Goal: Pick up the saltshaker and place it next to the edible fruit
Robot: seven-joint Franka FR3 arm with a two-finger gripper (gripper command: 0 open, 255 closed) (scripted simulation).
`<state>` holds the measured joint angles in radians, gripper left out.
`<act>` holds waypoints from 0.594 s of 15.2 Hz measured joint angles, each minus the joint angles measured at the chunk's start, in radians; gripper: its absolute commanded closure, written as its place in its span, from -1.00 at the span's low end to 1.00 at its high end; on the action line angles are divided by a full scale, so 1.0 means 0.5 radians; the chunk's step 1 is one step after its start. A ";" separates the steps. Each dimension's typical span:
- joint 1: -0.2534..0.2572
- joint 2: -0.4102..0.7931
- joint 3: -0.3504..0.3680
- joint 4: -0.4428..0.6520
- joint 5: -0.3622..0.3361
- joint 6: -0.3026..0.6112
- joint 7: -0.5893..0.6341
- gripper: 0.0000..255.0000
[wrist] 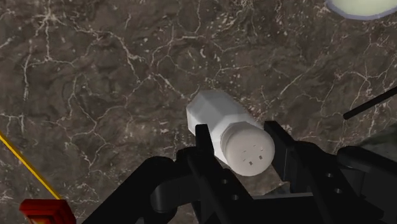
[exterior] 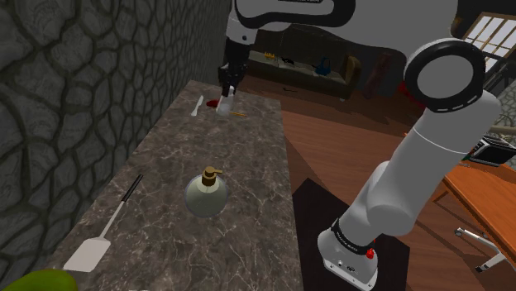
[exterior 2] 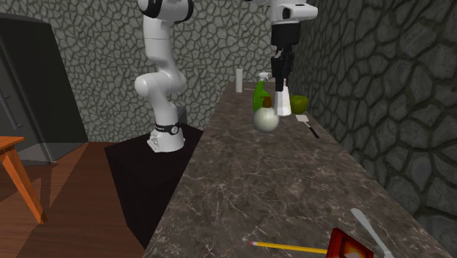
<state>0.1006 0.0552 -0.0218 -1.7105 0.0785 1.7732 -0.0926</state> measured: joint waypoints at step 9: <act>0.202 -0.188 0.200 -0.229 -0.001 0.071 0.396 1.00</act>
<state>0.2016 -0.0389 0.0780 -1.8251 0.0778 1.8085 0.1053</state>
